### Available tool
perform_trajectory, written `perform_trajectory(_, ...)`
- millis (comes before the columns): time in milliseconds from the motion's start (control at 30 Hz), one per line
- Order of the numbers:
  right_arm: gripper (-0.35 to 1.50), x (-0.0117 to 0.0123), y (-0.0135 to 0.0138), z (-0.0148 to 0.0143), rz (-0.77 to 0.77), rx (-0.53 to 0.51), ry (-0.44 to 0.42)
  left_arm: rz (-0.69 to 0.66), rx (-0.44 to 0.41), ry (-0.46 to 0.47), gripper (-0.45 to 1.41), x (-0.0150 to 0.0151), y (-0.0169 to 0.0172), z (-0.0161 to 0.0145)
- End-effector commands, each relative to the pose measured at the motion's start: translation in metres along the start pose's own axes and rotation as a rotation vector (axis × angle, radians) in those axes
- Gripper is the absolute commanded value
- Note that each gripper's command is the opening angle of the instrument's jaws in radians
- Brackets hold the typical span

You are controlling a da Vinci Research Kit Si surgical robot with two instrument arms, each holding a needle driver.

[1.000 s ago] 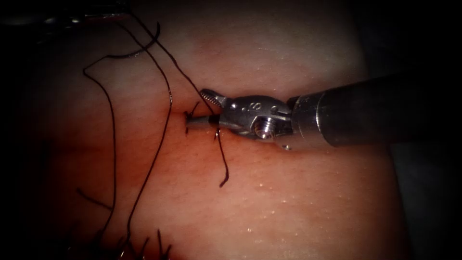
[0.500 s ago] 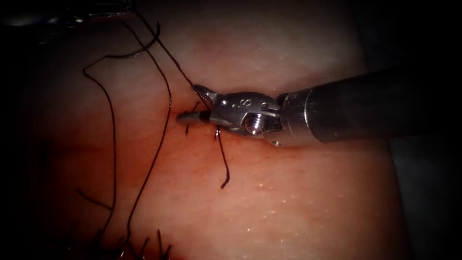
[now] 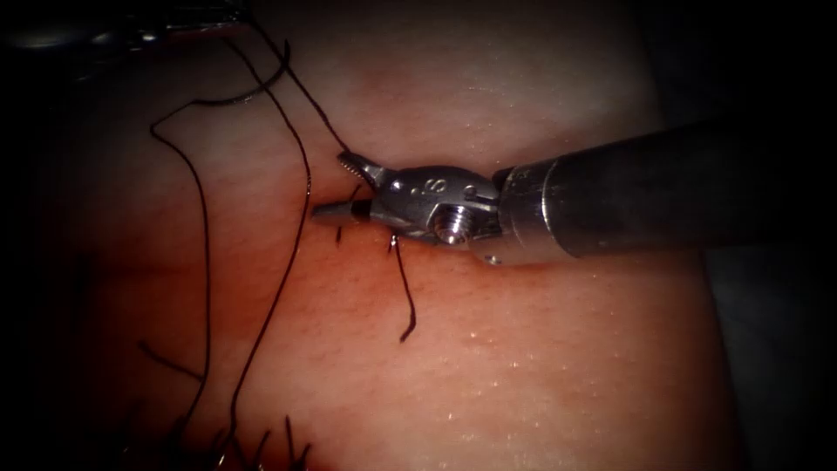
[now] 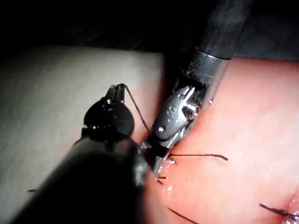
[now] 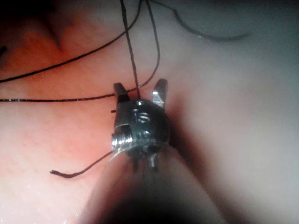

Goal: Wound Closure
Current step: Cut the suture with the right jaws.

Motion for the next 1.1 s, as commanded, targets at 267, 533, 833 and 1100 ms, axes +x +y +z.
perform_trajectory(267,1.28,-0.0002,-0.0005,0.0012,-0.012,0.012,0.007,0.001,0.000,0.002,-0.45,0.0000,-0.0002,0.0007)
perform_trajectory(533,0.48,-0.0003,-0.0004,0.0010,-0.019,0.023,0.007,0.008,0.000,0.002,-0.45,0.0000,-0.0001,0.0007)
perform_trajectory(833,-0.35,-0.0010,0.0002,0.0011,-0.045,0.023,-0.050,0.013,0.003,0.011,-0.45,0.0002,-0.0001,-0.0001)
perform_trajectory(1100,1.38,-0.0018,0.0026,-0.0033,-0.084,0.081,-0.008,0.005,0.019,0.020,-0.45,-0.0006,-0.0017,-0.0010)
